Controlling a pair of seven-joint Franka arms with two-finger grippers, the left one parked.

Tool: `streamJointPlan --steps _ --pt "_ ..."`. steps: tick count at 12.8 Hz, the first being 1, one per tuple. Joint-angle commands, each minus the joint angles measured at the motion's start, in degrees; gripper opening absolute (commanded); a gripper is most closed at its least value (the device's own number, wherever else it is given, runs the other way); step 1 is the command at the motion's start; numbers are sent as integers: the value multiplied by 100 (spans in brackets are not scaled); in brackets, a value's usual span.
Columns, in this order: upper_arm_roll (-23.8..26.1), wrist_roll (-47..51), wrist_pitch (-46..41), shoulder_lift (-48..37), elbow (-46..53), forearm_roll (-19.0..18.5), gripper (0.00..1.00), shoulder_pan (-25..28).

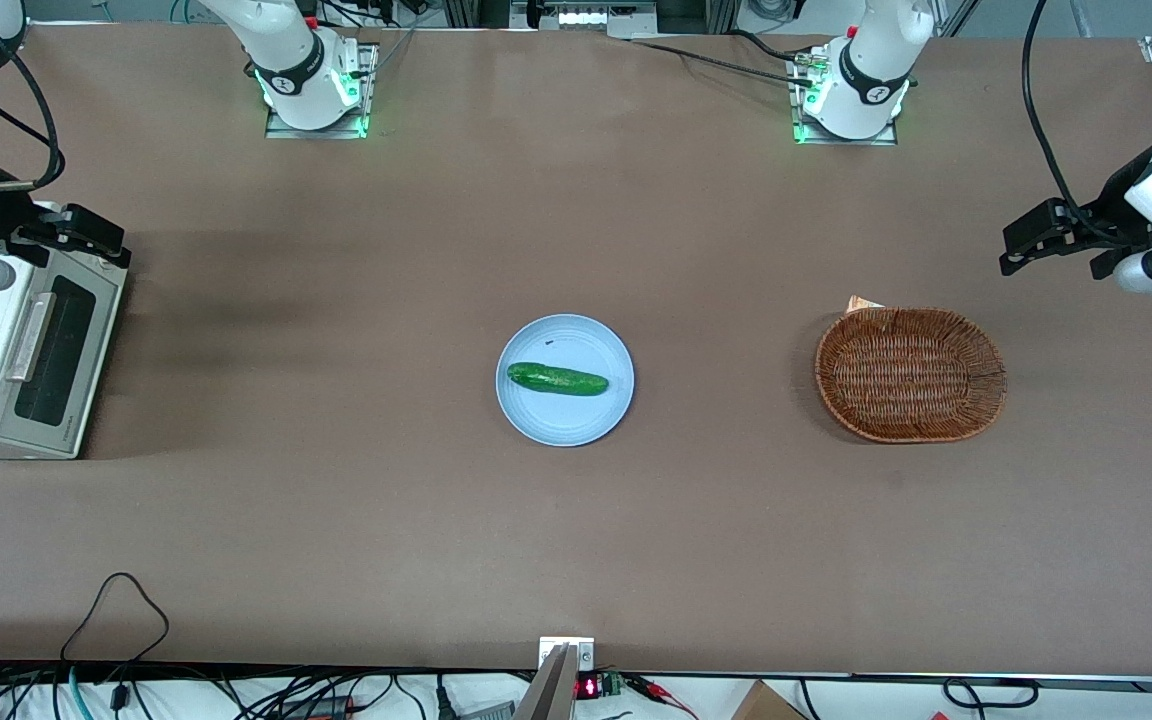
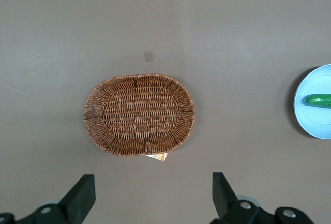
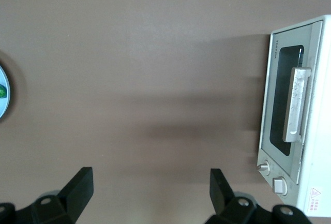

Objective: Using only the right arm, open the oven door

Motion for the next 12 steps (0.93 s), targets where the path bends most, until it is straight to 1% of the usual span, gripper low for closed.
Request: streamJointPlan --steps 1,12 --pt "23 -57 -110 11 114 58 100 -36" --pt "14 -100 -162 2 105 49 98 -45"
